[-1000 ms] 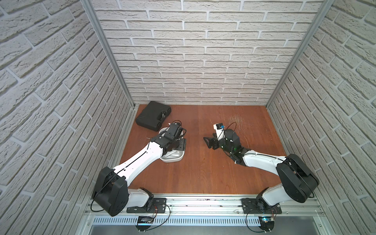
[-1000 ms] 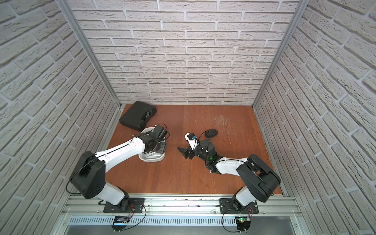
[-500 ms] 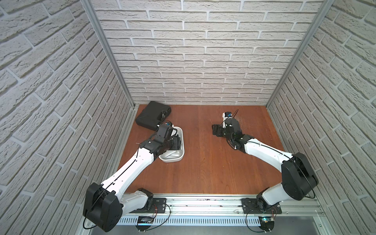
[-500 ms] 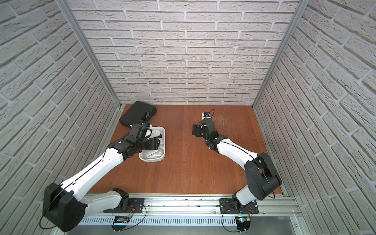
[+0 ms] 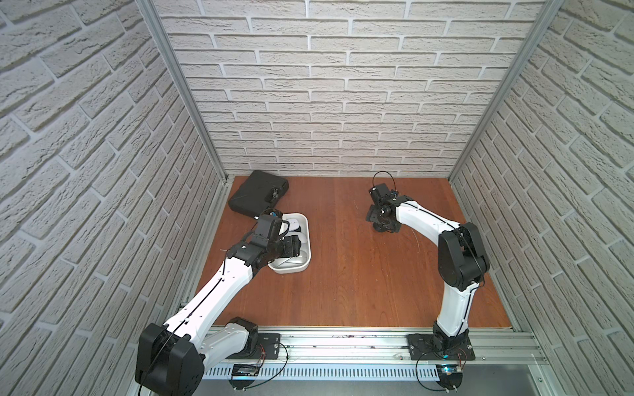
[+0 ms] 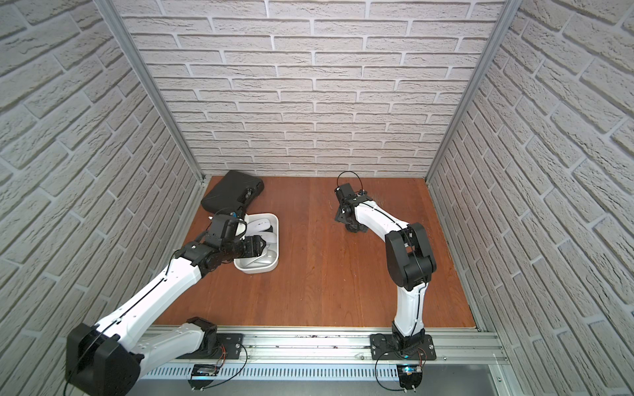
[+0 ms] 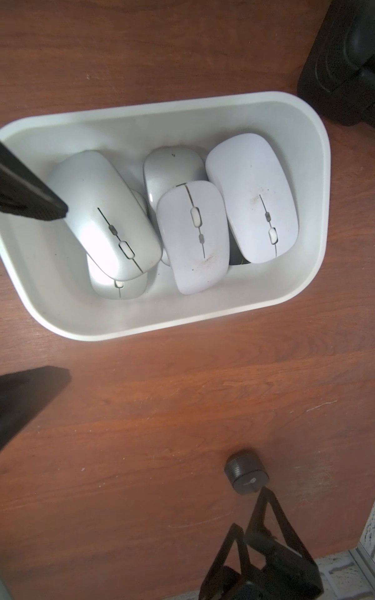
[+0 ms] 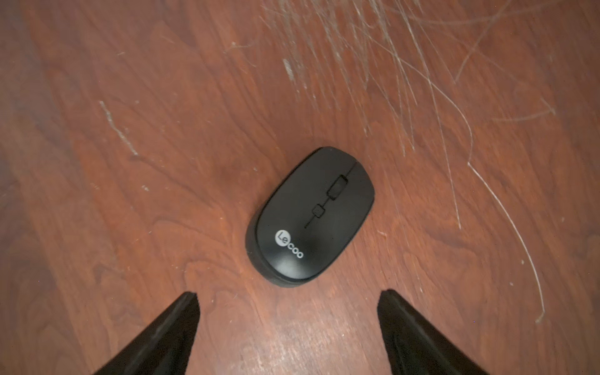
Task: Put the mouse in the storage box
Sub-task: Pick up the mouse from the center of the board.
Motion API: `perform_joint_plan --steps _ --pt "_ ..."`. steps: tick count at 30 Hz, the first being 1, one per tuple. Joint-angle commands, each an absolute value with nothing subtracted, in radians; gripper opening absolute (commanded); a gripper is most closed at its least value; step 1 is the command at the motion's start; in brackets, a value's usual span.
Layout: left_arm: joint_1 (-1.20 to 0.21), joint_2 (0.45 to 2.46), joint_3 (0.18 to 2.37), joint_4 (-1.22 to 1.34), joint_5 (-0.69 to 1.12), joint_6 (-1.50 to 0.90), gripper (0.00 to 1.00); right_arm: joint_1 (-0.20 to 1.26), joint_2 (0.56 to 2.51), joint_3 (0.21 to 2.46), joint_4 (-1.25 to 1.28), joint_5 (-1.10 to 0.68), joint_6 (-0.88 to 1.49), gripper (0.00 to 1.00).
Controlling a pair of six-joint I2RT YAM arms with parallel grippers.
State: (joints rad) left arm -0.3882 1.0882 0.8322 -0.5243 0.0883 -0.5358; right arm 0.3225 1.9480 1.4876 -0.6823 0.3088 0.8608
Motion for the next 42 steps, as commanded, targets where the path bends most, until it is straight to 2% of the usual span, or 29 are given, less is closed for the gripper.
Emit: perform_joint_plan --steps 1,13,23,30,38,42 --pt "-0.379 1.08 0.824 -0.514 0.109 -0.532 0.77 0.312 1.97 1.528 -0.76 0.297 0.989 0.9" --pt "-0.376 1.066 0.813 -0.505 0.13 -0.535 0.78 0.276 2.116 1.626 -0.786 0.229 1.126 0.88" --pt "-0.377 1.054 0.798 -0.507 0.125 -0.534 0.78 0.261 2.168 1.653 -0.796 0.225 1.173 0.86" --pt "-0.377 1.056 0.794 -0.5 0.13 -0.538 0.78 0.241 2.202 1.655 -0.793 0.195 1.212 0.82" --pt "-0.376 1.061 0.799 -0.502 0.135 -0.537 0.78 0.233 2.236 1.67 -0.815 0.194 1.217 0.82" --pt "-0.377 1.063 0.798 -0.5 0.137 -0.538 0.78 0.233 2.237 1.657 -0.802 0.183 1.205 0.74"
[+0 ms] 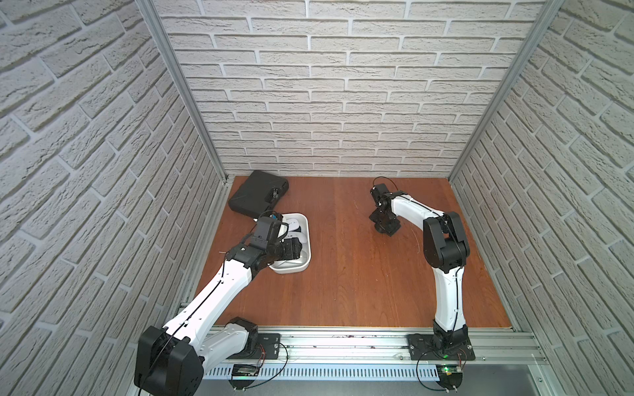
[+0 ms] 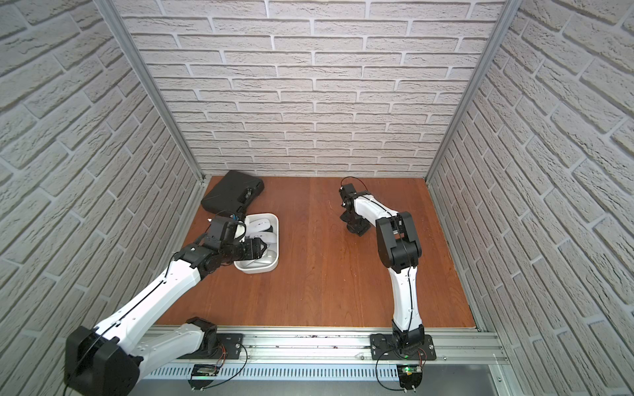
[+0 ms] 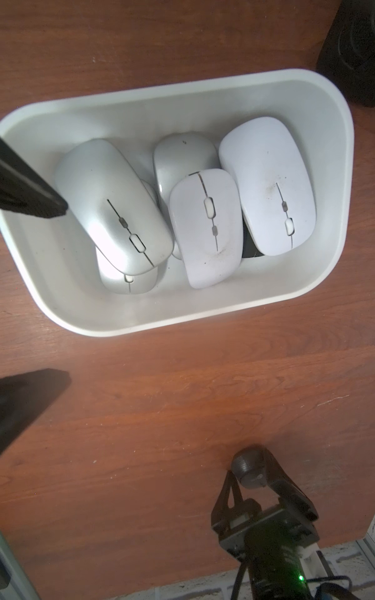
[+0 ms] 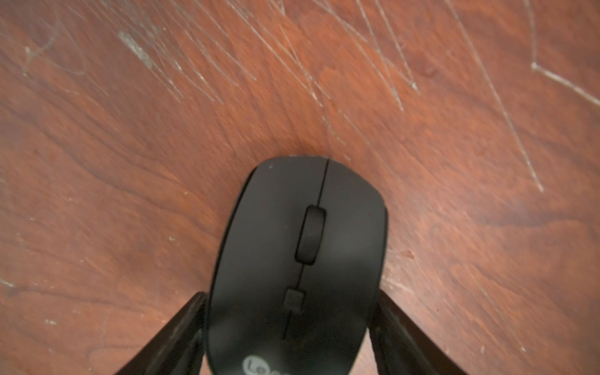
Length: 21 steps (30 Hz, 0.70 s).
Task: Put the mouse in the storage box
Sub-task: Pick up the mouse from the center of the board.
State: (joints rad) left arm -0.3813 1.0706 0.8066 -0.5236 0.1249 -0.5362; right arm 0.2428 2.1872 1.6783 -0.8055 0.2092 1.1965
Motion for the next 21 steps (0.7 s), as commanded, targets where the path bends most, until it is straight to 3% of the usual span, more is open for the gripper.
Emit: perform_joint_plan --steps 1,4,8,12,21 --pt "-0.377 1.063 0.798 -0.497 0.137 -0.54 0.78 0.232 2.234 1.648 -0.801 0.181 1.206 0.7" --pt "-0.377 1.063 0.794 -0.492 0.143 -0.539 0.78 0.233 2.222 1.623 -0.782 0.172 1.206 0.6" --pt "-0.377 1.073 0.801 -0.492 0.152 -0.537 0.78 0.233 2.209 1.613 -0.782 0.174 1.177 0.57" --pt "-0.376 1.075 0.8 -0.486 0.155 -0.54 0.78 0.235 2.191 1.576 -0.744 0.147 1.146 0.43" --pt "-0.377 1.068 0.808 -0.484 0.175 -0.552 0.78 0.266 2.099 1.52 -0.692 0.205 0.966 0.33"
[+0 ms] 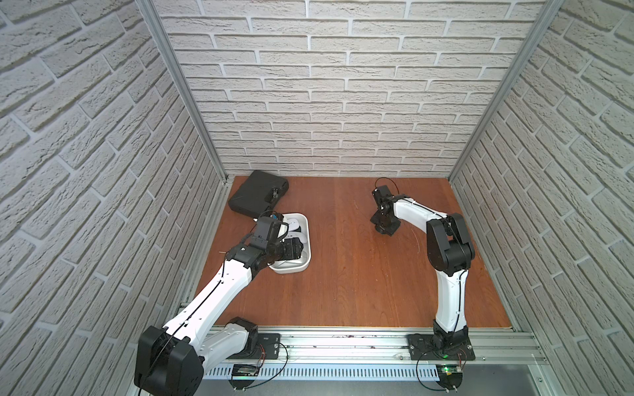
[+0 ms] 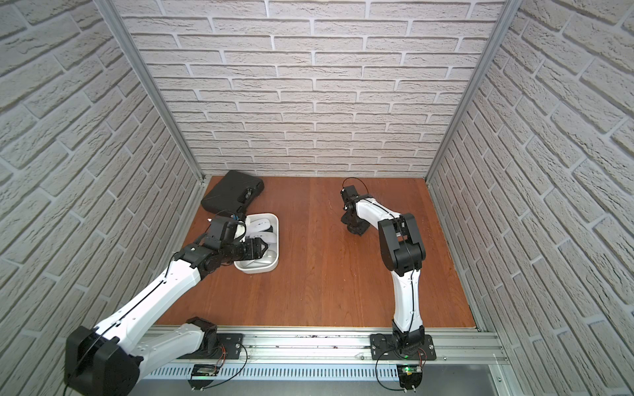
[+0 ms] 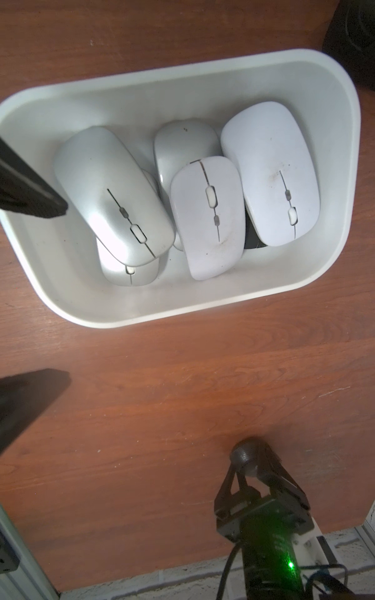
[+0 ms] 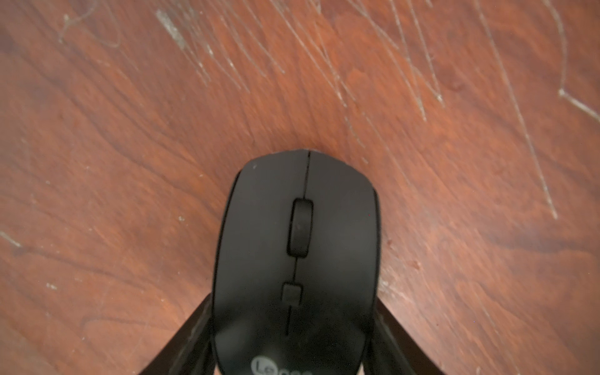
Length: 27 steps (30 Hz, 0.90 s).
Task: Put the mouse in the storage box
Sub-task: Pick up the mouse from the center of the board.
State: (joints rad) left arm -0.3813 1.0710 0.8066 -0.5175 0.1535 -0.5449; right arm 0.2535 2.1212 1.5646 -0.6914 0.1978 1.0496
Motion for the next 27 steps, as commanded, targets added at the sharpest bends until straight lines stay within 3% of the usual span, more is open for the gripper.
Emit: perform_joint_plan --steps 1,16,21,27 --pt "-0.376 1.069 0.811 -0.481 0.181 -0.554 0.78 0.271 2.085 1.509 -0.684 0.218 0.945 0.33" --pt "-0.371 1.082 0.839 -0.328 0.425 -0.635 0.78 0.443 1.652 1.138 -0.145 0.191 0.334 0.24" --pt "-0.369 1.073 0.832 -0.267 0.5 -0.668 0.78 0.498 1.513 0.916 0.2 0.042 0.157 0.17" --pt "-0.368 1.073 0.811 -0.152 0.648 -0.716 0.78 0.545 1.401 0.706 0.527 -0.301 -0.039 0.17"
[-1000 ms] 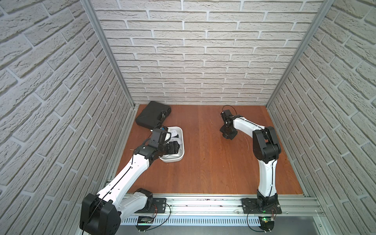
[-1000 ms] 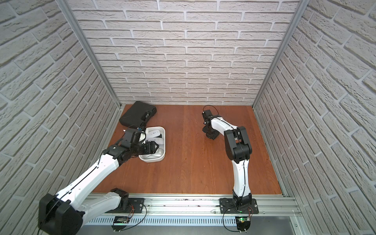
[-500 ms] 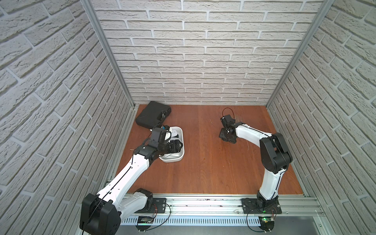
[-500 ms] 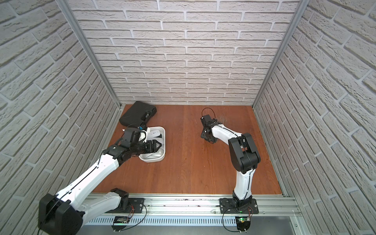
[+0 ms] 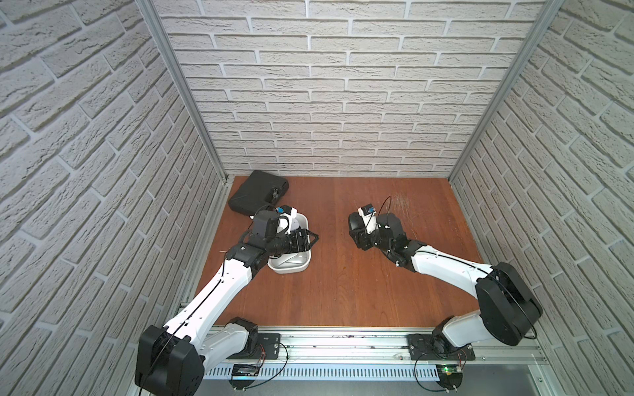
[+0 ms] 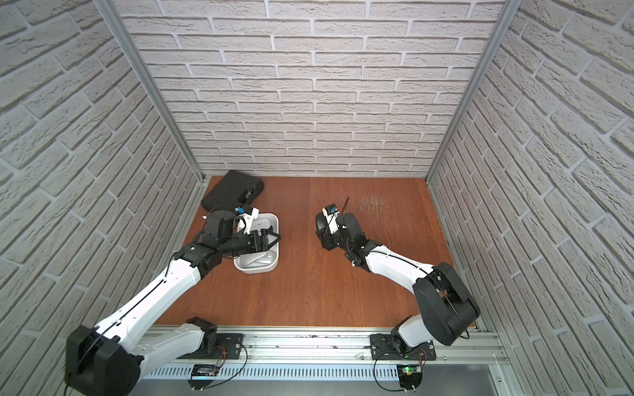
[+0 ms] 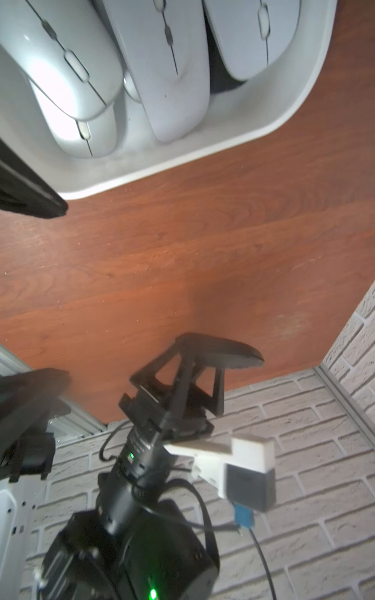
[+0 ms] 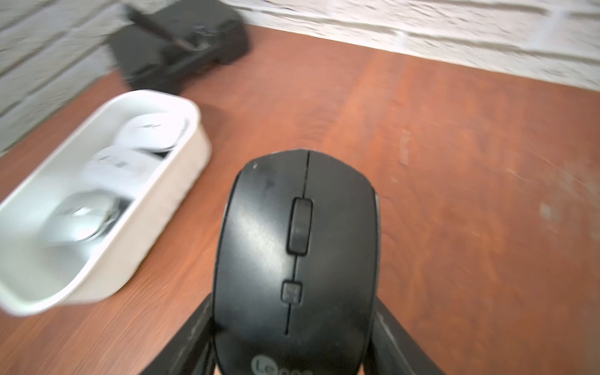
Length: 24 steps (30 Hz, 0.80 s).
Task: Put the mouse in the storage box
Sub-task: Pick up the mouse from the center of the board.
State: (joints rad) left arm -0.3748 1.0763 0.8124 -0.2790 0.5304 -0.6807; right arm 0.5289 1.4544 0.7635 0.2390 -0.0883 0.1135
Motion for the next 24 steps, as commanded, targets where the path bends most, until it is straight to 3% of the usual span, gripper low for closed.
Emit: perform_joint_plan --steps 1,7,16,24 --pt "-0.37 1.079 0.81 -0.134 0.679 -0.723 0.78 0.553 1.391 0.675 0.573 -0.349 -0.067 0.17" --pt "-0.428 1.117 0.827 -0.118 0.717 -0.691 0.79 0.603 1.405 0.547 0.805 -0.519 -0.227 0.16" --pt "-0.517 1.218 0.894 -0.171 0.638 -0.647 0.77 0.639 1.425 0.584 0.722 -0.559 -0.289 0.17" --pt "-0.574 1.28 0.93 -0.18 0.617 -0.639 0.64 0.65 1.425 0.604 0.657 -0.538 -0.314 0.17"
